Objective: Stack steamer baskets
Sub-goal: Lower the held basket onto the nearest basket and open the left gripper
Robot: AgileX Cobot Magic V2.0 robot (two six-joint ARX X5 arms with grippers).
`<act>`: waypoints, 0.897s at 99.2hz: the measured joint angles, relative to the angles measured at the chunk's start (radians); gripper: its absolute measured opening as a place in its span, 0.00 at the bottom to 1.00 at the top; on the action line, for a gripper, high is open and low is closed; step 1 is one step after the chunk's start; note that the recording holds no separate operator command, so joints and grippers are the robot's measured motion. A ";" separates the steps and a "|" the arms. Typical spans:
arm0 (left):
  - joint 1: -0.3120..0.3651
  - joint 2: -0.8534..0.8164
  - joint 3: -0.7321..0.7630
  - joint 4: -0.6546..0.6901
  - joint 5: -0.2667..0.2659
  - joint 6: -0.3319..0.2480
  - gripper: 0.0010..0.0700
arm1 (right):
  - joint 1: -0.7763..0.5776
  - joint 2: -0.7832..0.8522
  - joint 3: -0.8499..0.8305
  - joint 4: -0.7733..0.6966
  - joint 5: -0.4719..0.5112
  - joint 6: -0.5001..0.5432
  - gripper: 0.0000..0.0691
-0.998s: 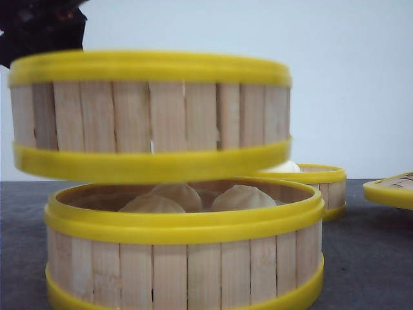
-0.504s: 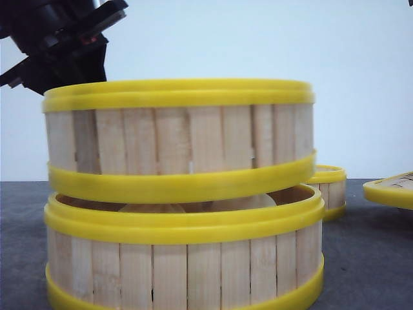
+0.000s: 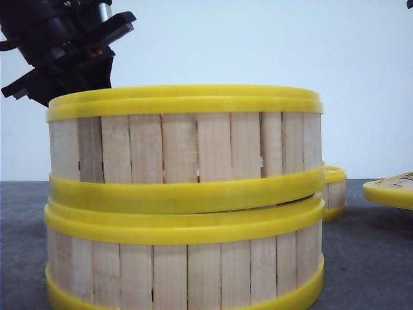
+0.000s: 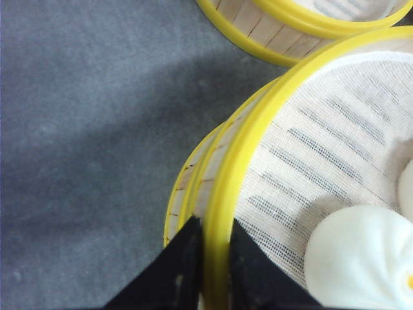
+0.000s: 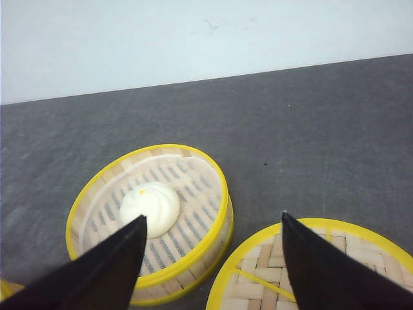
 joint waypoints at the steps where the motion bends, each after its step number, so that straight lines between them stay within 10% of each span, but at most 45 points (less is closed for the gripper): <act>1: 0.000 0.000 0.000 -0.001 0.000 0.000 0.02 | 0.000 0.000 0.000 0.000 0.000 0.000 0.59; 48: -0.006 0.001 0.000 -0.035 -0.031 -0.006 0.03 | 0.000 0.000 0.000 0.000 0.000 0.000 0.59; 89: -0.006 0.001 0.000 0.012 -0.030 -0.023 0.34 | 0.000 0.000 0.000 -0.001 0.000 0.000 0.59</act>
